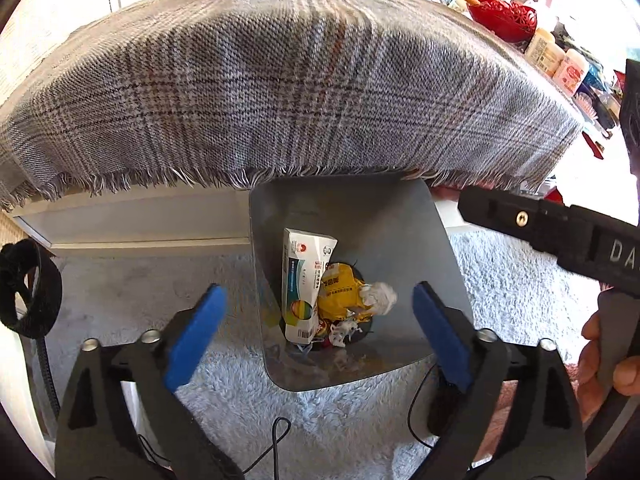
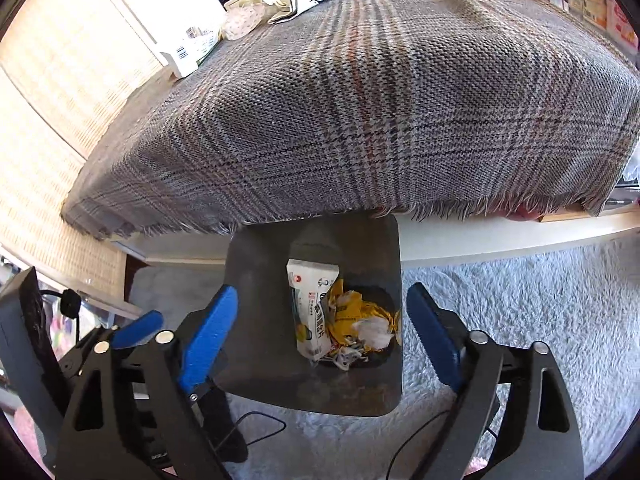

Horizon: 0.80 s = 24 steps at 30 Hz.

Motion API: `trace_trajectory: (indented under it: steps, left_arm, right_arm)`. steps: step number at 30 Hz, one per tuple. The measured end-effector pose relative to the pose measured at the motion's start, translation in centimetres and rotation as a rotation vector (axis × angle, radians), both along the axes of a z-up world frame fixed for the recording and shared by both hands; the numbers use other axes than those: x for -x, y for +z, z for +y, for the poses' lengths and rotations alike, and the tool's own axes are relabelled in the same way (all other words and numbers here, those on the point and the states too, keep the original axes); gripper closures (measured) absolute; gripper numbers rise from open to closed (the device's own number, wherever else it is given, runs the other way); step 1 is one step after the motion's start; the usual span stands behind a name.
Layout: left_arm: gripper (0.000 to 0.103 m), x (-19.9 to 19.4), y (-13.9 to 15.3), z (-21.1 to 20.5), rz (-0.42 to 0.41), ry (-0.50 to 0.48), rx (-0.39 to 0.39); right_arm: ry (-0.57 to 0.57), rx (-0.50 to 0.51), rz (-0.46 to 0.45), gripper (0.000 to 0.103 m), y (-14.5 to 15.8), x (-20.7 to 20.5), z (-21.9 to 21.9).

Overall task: Collect trash
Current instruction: 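Lower both held items into the bin and open both tools, then move both open tools back over the remaining trash on the table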

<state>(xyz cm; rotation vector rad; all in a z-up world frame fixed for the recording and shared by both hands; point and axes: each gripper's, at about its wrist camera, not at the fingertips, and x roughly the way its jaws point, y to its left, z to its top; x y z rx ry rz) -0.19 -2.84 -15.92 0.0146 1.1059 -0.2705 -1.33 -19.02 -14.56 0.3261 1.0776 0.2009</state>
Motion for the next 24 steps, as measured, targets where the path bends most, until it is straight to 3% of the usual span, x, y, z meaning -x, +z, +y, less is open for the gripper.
trace_trajectory:
  steps: [6, 10, 18, 24]
  left_arm:
    - [0.008, 0.2, 2.2, 0.6, -0.023, 0.018, 0.016]
    - [0.008, -0.3, 4.4, 1.4, -0.045, 0.042, -0.017]
    - [0.008, -5.4, 10.2, 4.6, -0.083, 0.139, -0.011]
    - [0.008, -10.3, 12.4, 4.8, -0.131, 0.153, -0.026]
  right_arm:
    - [0.014, -0.019, -0.026, 0.010, 2.4, -0.4, 0.2]
    - [-0.014, -0.017, -0.063, 0.009, 5.8, -1.4, -0.8]
    - [-0.027, 0.048, -0.154, 0.008, 12.3, -5.9, -2.0]
    - [-0.035, 0.054, -0.176, 0.008, 13.6, -10.7, -1.9]
